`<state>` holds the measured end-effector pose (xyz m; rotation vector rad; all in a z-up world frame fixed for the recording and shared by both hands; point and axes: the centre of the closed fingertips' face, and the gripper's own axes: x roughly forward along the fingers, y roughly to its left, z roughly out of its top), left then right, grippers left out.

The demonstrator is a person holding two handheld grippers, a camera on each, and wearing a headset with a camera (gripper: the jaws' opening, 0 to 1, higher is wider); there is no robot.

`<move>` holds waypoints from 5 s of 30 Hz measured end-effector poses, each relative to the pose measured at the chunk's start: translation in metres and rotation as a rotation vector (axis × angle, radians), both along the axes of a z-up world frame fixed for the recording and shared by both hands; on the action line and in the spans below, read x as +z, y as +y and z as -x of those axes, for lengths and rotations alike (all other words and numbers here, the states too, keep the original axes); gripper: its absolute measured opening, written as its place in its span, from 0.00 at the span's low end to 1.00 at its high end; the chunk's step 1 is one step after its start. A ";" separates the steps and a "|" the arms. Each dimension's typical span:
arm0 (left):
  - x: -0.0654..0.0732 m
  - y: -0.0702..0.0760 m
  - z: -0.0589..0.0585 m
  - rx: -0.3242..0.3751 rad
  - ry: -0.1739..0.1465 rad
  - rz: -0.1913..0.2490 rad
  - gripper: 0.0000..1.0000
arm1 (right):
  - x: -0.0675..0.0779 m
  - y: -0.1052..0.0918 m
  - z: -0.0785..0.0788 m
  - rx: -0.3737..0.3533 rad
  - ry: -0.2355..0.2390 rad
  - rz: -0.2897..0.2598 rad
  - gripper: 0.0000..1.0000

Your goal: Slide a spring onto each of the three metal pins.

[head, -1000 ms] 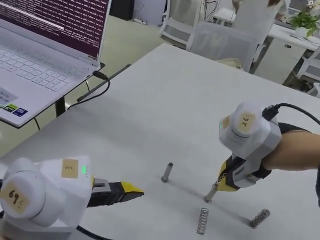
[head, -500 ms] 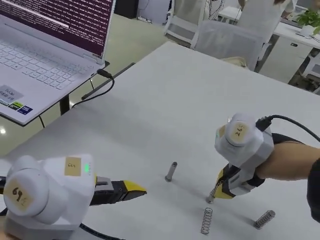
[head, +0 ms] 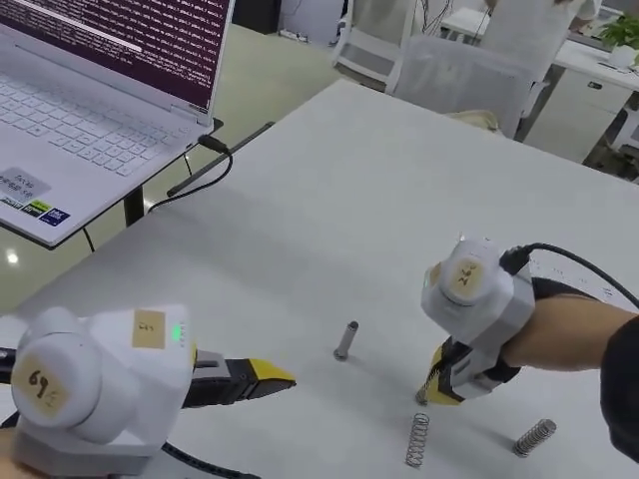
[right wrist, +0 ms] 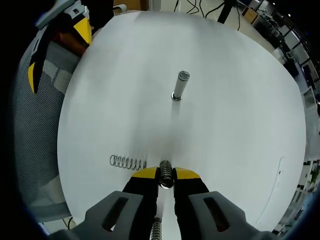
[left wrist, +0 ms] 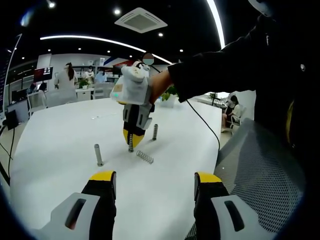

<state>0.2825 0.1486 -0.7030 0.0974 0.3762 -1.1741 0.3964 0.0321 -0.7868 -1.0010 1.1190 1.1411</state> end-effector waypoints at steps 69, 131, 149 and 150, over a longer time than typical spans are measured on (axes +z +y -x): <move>0.014 -0.008 0.000 -0.060 -0.021 -0.032 0.55 | 0.027 -0.003 0.068 -0.299 -0.059 -0.248 0.21; 0.009 -0.003 0.003 -0.059 -0.006 -0.037 0.49 | -0.013 0.027 0.047 -0.505 -0.095 -0.286 0.29; 0.009 -0.002 0.002 -0.054 -0.001 -0.033 0.48 | -0.014 0.025 0.043 -0.409 -0.137 -0.245 0.14; 0.009 -0.002 0.003 -0.055 -0.001 -0.036 0.47 | -0.014 0.024 0.042 -0.426 -0.136 -0.248 0.16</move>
